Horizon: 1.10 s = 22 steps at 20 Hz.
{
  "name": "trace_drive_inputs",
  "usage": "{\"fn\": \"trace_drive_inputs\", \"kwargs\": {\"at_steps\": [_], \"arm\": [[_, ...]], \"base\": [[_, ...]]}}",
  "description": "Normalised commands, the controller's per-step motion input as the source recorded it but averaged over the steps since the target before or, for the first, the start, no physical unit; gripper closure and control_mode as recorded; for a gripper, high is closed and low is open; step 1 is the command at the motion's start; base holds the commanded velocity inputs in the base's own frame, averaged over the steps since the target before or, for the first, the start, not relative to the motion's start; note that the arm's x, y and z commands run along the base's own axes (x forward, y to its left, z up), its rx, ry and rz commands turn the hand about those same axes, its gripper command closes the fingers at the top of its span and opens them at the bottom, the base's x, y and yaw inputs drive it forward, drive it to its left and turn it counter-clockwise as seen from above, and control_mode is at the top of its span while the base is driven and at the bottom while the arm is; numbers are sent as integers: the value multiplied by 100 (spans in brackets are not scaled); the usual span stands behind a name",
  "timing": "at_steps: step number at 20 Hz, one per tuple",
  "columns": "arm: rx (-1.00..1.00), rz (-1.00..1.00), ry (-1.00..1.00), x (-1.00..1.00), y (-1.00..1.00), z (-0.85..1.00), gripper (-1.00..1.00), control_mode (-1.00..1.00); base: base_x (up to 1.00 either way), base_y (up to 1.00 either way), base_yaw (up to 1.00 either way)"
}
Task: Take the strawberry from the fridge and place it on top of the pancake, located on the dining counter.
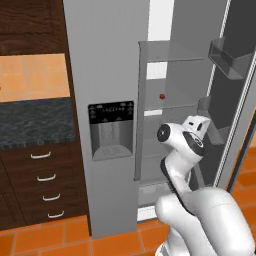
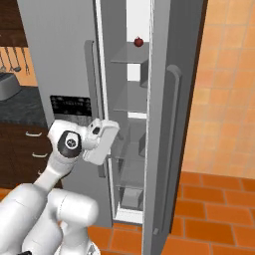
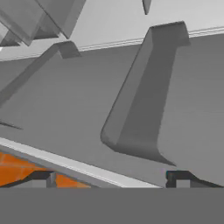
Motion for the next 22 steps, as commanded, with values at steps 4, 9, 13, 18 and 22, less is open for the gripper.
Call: {"fn": "trace_drive_inputs", "kwargs": {"at_steps": [4, 9, 13, 18, 22], "arm": [[0, 0, 23, 97, -59, -30, -100, -100], [4, 0, 11, 58, -80, -12, -100, -100], [4, -2, 2, 16, -75, -17, -100, -100], [0, -4, 0, 0, -59, -14, -100, -100], [0, 0, 0, 0, -29, 0, -100, -100]], "base": [[0, 0, 0], [0, 0, 0], [0, 0, 0], [0, 0, 0], [0, 0, 0]]}}
